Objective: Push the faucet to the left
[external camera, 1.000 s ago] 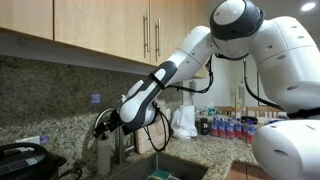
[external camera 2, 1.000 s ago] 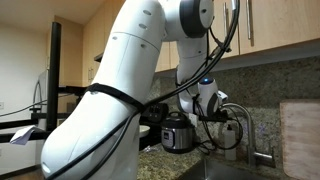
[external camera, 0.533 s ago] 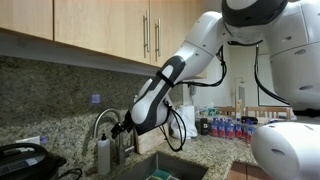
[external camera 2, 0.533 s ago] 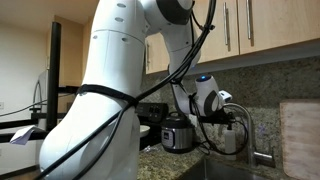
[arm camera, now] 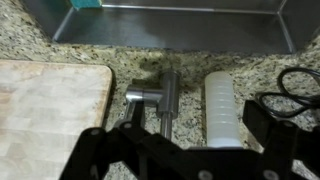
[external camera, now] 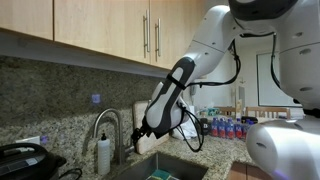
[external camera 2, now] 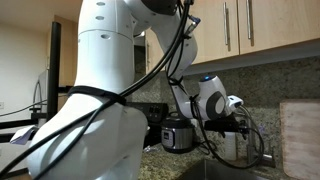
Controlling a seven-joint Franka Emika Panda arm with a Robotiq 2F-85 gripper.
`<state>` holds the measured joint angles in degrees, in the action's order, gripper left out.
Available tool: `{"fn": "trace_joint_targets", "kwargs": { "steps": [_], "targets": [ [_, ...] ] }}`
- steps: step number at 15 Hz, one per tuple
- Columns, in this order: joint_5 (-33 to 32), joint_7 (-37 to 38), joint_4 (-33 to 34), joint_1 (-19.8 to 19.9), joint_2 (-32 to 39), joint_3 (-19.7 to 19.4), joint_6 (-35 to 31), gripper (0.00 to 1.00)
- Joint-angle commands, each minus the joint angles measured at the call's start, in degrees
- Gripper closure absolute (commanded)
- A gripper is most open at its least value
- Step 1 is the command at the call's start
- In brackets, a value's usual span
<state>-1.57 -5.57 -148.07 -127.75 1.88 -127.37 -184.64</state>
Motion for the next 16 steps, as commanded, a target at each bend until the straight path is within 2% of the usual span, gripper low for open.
{"fn": "trace_joint_targets", "kwargs": {
  "steps": [1, 5, 9, 12, 13, 16],
  "targets": [
    [1.62, -0.37, -4.1, 0.69, 6.79, -0.34, 4.82, 0.0],
    [3.25, -3.87, -6.97, -2.86, 11.74, -6.39, 11.82, 0.0],
    [7.62, -11.75, -10.01, -10.15, 17.26, -17.2, 14.45, 0.0],
    [9.81, -18.1, -11.34, -15.88, 24.02, -25.58, 20.47, 0.0],
    [13.5, -21.71, -11.05, -12.49, 26.22, -21.73, 22.94, 0.0],
    [15.39, -27.53, -10.07, -11.35, 32.74, -22.76, 33.36, 0.0]
  ]
}}
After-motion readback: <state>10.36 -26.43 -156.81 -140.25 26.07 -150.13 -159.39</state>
